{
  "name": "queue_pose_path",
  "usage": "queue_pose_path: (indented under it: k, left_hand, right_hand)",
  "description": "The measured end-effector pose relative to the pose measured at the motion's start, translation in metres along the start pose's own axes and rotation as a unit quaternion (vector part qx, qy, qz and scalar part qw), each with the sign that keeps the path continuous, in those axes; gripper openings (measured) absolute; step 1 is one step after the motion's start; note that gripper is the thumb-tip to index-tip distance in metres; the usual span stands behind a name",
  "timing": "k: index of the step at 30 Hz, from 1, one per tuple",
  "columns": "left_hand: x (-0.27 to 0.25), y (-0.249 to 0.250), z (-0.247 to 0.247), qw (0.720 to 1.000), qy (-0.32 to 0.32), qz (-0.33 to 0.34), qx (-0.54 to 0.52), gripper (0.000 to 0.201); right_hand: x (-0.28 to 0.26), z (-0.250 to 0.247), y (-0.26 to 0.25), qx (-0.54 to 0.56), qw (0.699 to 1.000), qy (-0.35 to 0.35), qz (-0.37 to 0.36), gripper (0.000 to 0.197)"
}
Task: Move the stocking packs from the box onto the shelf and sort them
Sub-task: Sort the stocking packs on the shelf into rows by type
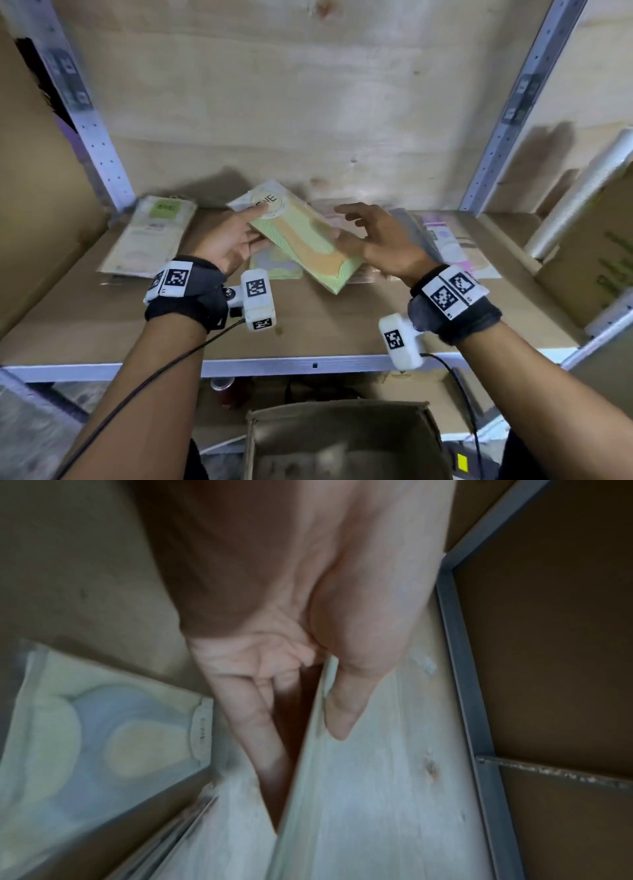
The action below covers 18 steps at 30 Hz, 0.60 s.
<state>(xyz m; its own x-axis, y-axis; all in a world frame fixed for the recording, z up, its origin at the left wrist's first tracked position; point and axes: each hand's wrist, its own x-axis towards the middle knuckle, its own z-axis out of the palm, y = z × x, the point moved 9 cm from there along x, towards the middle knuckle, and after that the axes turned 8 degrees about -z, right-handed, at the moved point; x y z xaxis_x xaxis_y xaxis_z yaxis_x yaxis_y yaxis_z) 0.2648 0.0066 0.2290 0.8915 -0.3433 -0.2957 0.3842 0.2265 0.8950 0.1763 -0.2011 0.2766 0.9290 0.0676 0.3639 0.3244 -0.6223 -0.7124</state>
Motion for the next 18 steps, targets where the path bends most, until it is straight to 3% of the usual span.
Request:
queue_pose_path:
  k: [3, 6, 11, 18]
  left_hand:
    - [0.008, -0.015, 0.018, 0.999, -0.022, -0.018, 0.027, 0.033]
    - [0.018, -0.027, 0.026, 0.998, -0.025, -0.029, 0.045, 0.031]
    - [0.028, -0.019, 0.020, 0.997, 0.032, 0.042, 0.062, 0.018]
    - [0.030, -0.022, 0.029, 0.987, 0.069, 0.056, 0.137, 0.036]
  right_hand:
    - [-0.014, 0.008, 0.040, 0.110, 0.983, -0.089, 0.116, 0.034]
    - [-0.027, 0.010, 0.061, 0.234, 0.954, -0.098, 0.158, 0.030]
    - [-0.040, 0.007, 0.076, 0.259, 0.947, -0.105, 0.158, 0.039]
    - [-0.050, -0.002, 0.087, 0.253, 0.952, -0.109, 0.135, 0.036]
